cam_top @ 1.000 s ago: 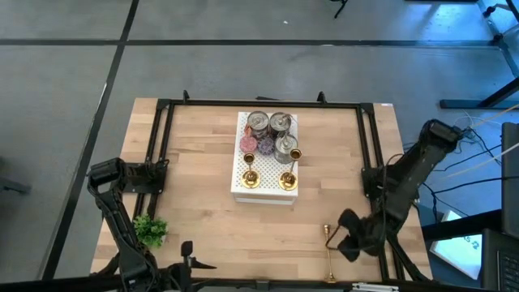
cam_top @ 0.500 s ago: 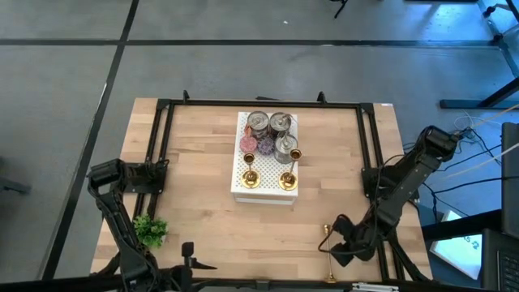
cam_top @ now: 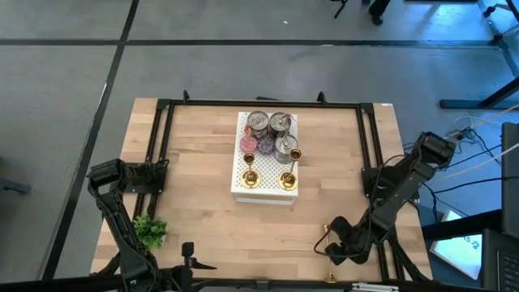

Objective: Pick & Place candle stick holders
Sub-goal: Put the gold candle holder on the shelf

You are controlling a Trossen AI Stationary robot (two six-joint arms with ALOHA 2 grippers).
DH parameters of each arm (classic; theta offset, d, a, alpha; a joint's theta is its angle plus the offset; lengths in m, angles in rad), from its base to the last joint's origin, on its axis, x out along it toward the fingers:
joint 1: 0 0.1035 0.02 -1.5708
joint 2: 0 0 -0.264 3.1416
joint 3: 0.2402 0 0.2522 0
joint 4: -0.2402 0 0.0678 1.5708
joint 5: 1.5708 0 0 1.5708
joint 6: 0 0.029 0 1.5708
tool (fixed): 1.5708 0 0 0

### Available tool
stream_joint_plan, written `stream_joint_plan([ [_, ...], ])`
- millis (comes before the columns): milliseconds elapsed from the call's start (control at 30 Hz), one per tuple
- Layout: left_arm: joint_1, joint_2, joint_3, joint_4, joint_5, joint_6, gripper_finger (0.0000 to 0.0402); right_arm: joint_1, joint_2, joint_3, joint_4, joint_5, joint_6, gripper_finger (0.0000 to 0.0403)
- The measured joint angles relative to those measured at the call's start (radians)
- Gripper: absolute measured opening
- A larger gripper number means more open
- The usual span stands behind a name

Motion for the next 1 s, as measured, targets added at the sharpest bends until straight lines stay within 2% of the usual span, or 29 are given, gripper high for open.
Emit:
stream_joint_plan([
  [167,0.001,0.000,0.000,0.000,-0.005,0.008,0.0143,-0.008,0.059,0.000,0.051,0.006,-0.035,0.0225],
  [333,0.002,0.000,0.000,0.000,-0.010,0.008,0.0143,-0.014,0.081,0.000,0.106,0.071,-0.058,0.0217],
  [533,0.002,0.000,0.000,0.000,-0.010,0.011,0.0143,-0.028,0.122,0.000,0.130,0.036,-0.077,0.0197],
  [700,0.002,0.000,0.000,0.000,-0.010,0.012,0.0143,-0.035,0.137,0.002,0.146,0.014,-0.089,0.0139],
  [833,0.006,0.000,0.000,0.000,-0.011,0.016,0.0143,-0.043,0.136,0.006,0.152,0.019,-0.137,0.0065],
  [900,0.008,0.000,0.000,-0.001,-0.023,0.015,0.0143,-0.047,0.135,0.026,0.156,0.043,-0.211,0.0026],
  [1000,0.013,0.000,0.000,0.000,-0.051,0.010,0.0143,-0.056,0.136,0.065,0.146,0.102,-0.321,0.0015],
])
